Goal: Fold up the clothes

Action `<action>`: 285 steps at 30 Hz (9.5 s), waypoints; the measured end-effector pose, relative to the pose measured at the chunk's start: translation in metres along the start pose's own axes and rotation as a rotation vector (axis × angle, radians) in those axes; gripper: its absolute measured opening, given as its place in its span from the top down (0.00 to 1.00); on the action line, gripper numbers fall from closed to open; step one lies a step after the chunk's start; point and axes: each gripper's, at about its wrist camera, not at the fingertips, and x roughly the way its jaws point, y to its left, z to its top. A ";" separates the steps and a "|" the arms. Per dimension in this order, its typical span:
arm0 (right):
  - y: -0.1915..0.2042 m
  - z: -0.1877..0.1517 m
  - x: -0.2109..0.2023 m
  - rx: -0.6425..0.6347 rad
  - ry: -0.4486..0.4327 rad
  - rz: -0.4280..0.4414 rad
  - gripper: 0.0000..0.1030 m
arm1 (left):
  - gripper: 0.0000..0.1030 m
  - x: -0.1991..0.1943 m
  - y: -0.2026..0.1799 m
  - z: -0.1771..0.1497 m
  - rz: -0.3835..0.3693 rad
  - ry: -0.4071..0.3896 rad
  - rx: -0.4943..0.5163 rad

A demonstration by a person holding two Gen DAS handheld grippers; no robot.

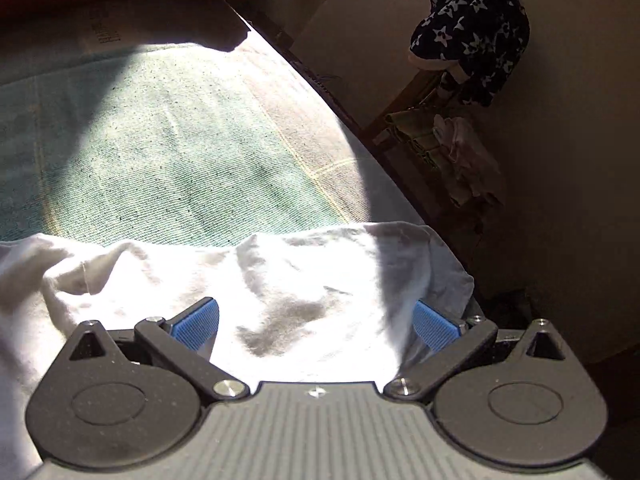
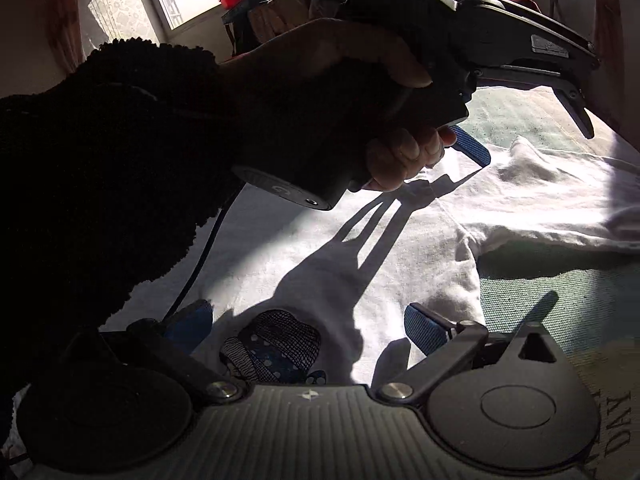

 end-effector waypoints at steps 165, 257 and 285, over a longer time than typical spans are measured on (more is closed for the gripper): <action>-0.024 0.003 -0.023 0.079 -0.087 0.038 0.00 | 0.00 -0.379 0.113 -0.297 0.573 -0.465 -0.406; -0.053 0.171 0.174 0.085 0.177 -0.099 0.00 | 0.00 -0.356 0.129 -0.287 0.414 -0.428 -0.247; 0.082 0.054 -0.079 -0.090 0.225 -0.050 0.00 | 0.00 -0.400 0.021 -0.376 0.368 -0.412 -0.091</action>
